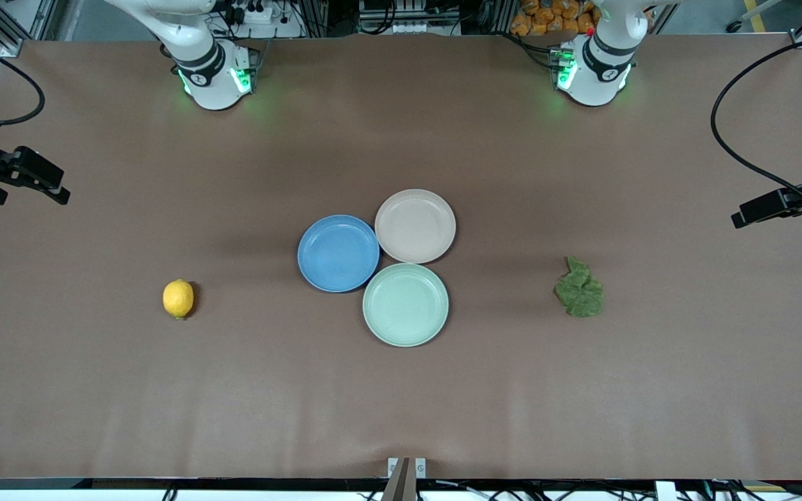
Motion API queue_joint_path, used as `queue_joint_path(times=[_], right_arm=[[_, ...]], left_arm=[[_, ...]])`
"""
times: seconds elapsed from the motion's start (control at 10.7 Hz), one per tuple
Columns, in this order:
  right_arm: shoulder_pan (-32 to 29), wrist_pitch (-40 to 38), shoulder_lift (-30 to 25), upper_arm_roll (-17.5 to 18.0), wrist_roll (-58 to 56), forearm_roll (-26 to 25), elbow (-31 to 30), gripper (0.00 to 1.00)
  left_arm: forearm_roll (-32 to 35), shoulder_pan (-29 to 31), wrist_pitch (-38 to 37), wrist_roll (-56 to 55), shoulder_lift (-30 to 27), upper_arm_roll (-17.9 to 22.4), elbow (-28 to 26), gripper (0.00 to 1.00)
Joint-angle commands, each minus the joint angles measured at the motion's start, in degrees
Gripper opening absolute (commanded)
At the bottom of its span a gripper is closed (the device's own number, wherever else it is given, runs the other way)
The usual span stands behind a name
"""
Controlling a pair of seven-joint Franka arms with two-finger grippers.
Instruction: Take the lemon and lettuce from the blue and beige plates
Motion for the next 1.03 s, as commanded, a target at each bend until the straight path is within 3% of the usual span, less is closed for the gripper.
queue_joint_path(times=[0.0,0.37,0.93], right_arm=[[-0.6,0.0,-0.2,0.1,-0.7,1.4,0.2,1.00],[-0.5,-0.4,0.0,0.0,-1.1,0.6,-0.1,1.00],[-0.4,-1.5,0.1,-0.5,-1.1,0.4,-1.0,1.00]], left_arm=[[-1.3,-2.7,-0.4,1.2,-1.2,3.3,-0.2,1.00],[-0.7,-2.6,-1.2,6.9,-1.4,3.2,-0.2,1.00],[1.2,-2.4,-0.4,2.8,-1.0,2.9,-0.2,1.00]])
